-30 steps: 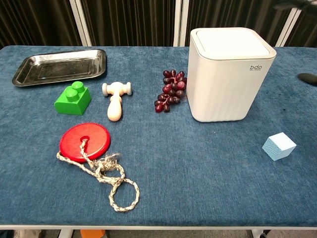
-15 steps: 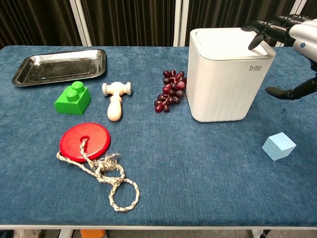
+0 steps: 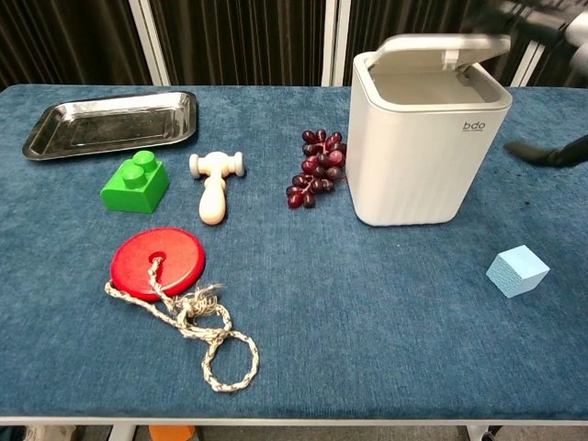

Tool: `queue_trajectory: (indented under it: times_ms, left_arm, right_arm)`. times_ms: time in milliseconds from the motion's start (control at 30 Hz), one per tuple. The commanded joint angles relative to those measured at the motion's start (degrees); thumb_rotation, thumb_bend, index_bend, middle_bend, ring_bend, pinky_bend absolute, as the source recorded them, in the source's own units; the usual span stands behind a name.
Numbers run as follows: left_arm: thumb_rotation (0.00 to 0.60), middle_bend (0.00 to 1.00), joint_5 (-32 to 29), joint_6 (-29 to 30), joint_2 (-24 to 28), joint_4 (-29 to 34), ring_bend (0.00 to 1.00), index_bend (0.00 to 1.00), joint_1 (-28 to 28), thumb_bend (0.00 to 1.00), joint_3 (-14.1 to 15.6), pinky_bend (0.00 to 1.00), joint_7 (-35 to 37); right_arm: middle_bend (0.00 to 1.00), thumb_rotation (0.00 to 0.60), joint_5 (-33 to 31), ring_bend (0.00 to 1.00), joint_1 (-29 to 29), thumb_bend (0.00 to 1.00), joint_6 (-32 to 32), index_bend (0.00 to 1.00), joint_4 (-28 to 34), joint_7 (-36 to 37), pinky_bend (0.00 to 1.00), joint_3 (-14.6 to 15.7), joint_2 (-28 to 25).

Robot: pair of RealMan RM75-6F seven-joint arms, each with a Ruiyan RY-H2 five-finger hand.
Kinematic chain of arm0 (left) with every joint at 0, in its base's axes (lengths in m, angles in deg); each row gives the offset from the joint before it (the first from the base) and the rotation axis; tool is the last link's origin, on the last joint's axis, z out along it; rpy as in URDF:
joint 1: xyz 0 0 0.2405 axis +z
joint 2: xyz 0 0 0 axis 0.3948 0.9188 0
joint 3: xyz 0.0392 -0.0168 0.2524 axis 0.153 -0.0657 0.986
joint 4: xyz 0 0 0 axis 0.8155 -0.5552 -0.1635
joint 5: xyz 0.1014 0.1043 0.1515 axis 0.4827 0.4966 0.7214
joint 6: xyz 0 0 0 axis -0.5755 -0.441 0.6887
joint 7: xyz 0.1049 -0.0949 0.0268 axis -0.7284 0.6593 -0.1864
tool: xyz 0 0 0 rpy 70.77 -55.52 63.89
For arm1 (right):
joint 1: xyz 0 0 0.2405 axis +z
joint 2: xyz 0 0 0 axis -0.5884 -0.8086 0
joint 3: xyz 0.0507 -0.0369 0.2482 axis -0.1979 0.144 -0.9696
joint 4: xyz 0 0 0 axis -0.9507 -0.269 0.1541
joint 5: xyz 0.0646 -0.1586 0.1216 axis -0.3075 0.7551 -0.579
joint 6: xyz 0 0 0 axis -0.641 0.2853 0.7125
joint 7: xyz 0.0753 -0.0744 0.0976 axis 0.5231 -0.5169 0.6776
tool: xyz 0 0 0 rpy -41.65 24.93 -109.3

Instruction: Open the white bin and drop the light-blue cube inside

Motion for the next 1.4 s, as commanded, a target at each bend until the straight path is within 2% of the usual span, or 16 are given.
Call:
queue_trajectory:
  times_ms: [33,167,300,367,800,900,967,1067,1267,1333,1400]
  left_arm:
    - [0.6,0.15,0.1,0.0,0.0,0.2,0.08,0.21,-0.1,0.04,0.0,0.18,-0.2]
    - [0.6,0.15,0.5,0.0,0.0,0.7,0.08,0.22,-0.2,0.04,0.0,0.18,-0.7]
    - [0.6,0.15,0.7,-0.1,-0.2,1.2,0.08,0.22,-0.5,0.04,0.0,0.18,-1.5]
    - [0.6,0.15,0.6,-0.3,-0.4,1.3,0.08,0.22,-0.6,0.04,-0.1,0.18,-1.9]
    - [0.6,0.15,-0.6,0.1,-0.3,0.5,0.08,0.22,0.2,0.04,-0.1,0.18,-0.2]
    - [0.6,0.15,-1.1,-0.1,-0.3,0.0,0.08,0.22,0.4,0.04,0.0,0.18,1.0]
    - [0.6,0.15,-1.1,0.0,-0.1,-0.2,0.08,0.22,0.6,0.04,0.0,0.18,1.5]
    - [0.6,0.15,-0.9,0.2,0.1,-0.6,0.08,0.22,0.7,0.04,0.1,0.18,2.3]
    - [0.6,0.15,-0.8,0.4,0.1,-1.0,0.08,0.22,0.9,0.04,0.1,0.18,3.1]
    - [0.6,0.15,-0.8,0.2,0.0,-1.2,0.08,0.22,0.9,0.04,0.1,0.18,3.2]
    - [0.6,0.15,-0.8,0.0,0.0,-1.3,0.08,0.22,0.8,0.04,0.2,0.18,3.2]
  right_arm:
    - [0.0,0.597,2.7,0.0,-3.6,0.2,-4.1,0.0,2.7,0.7,0.0,2.5,-4.7]
    - [0.04,0.6,2.2,0.0,-6.6,0.2,-4.1,0.0,3.8,0.4,0.0,6.2,-8.4]
    - [0.09,0.6,-0.7,0.0,-7.4,0.2,1.4,0.0,3.7,-0.4,0.04,9.8,-10.5]
    - [0.09,0.6,-2.8,0.0,-6.9,0.2,4.5,0.0,3.8,-0.8,0.05,10.5,-10.7]
    - [0.13,0.6,-12.0,0.03,-0.3,0.22,19.4,0.0,-0.8,-6.5,0.18,8.4,-2.1]
    - [0.14,0.6,-13.9,0.1,0.7,0.23,20.5,0.0,-1.3,-8.7,0.21,7.9,-1.1]
    - [0.18,0.6,-14.5,0.18,0.9,0.24,20.3,0.01,-1.3,-9.5,0.28,7.6,-0.6]
    - [0.28,0.6,-14.7,0.28,0.8,0.26,19.4,0.11,-1.8,-9.5,0.4,7.5,0.4]
    - [0.37,0.6,-14.7,0.33,1.3,0.28,19.1,0.27,-2.9,-9.4,0.44,7.5,2.1]
    - [0.41,0.6,-14.6,0.37,1.5,0.29,18.9,0.34,-3.2,-9.8,0.47,7.5,2.6]
    - [0.49,0.6,-14.5,0.44,1.5,0.3,18.3,0.48,-3.6,-10.4,0.53,7.4,3.1]
